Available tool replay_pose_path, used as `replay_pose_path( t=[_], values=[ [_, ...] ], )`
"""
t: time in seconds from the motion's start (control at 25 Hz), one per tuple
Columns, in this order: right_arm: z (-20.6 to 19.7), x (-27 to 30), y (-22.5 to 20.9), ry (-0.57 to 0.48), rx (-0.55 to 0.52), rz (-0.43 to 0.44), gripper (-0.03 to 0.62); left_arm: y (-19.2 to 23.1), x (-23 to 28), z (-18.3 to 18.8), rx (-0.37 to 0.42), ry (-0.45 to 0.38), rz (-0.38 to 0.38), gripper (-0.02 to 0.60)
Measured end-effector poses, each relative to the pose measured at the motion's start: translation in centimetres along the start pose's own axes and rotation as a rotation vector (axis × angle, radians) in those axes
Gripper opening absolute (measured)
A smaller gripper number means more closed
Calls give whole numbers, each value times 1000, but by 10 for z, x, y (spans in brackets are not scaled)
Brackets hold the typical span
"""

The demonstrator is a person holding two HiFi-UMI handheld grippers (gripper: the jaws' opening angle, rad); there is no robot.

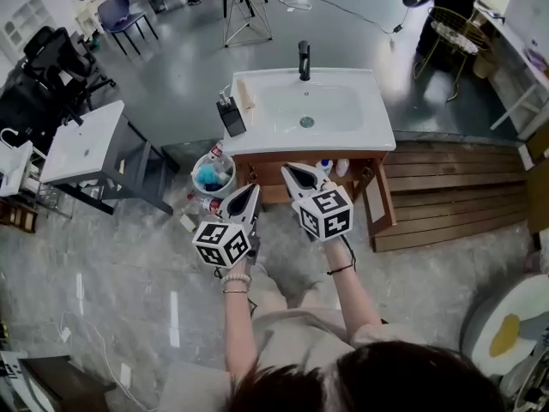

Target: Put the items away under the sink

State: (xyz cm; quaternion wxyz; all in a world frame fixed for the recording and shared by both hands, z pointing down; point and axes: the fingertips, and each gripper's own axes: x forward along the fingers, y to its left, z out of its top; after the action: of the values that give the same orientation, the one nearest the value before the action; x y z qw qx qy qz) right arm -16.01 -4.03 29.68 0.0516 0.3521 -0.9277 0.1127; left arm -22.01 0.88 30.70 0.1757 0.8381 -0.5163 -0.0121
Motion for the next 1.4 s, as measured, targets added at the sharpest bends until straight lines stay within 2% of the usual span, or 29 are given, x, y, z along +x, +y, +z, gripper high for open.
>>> replay_pose_path(
  t=[0.32,0.52,0.8,1.12,1.4],
  values=[
    [-1,41,23,20,19,31,17,49,-5,16,-28,-21,8,3],
    [0,68,30,35,27,42,17,74,0,25,-44,-30,-23,3],
    [2,115,35,35,44,39,17,116,9,32,-38,2,-63,3],
    [-4,158,39,27,74,2,17,166,14,35,-28,43,-92,2],
    [-7,178,35,13,104,-55,17,182,15,26,-32,82,-116,3]
  ],
)
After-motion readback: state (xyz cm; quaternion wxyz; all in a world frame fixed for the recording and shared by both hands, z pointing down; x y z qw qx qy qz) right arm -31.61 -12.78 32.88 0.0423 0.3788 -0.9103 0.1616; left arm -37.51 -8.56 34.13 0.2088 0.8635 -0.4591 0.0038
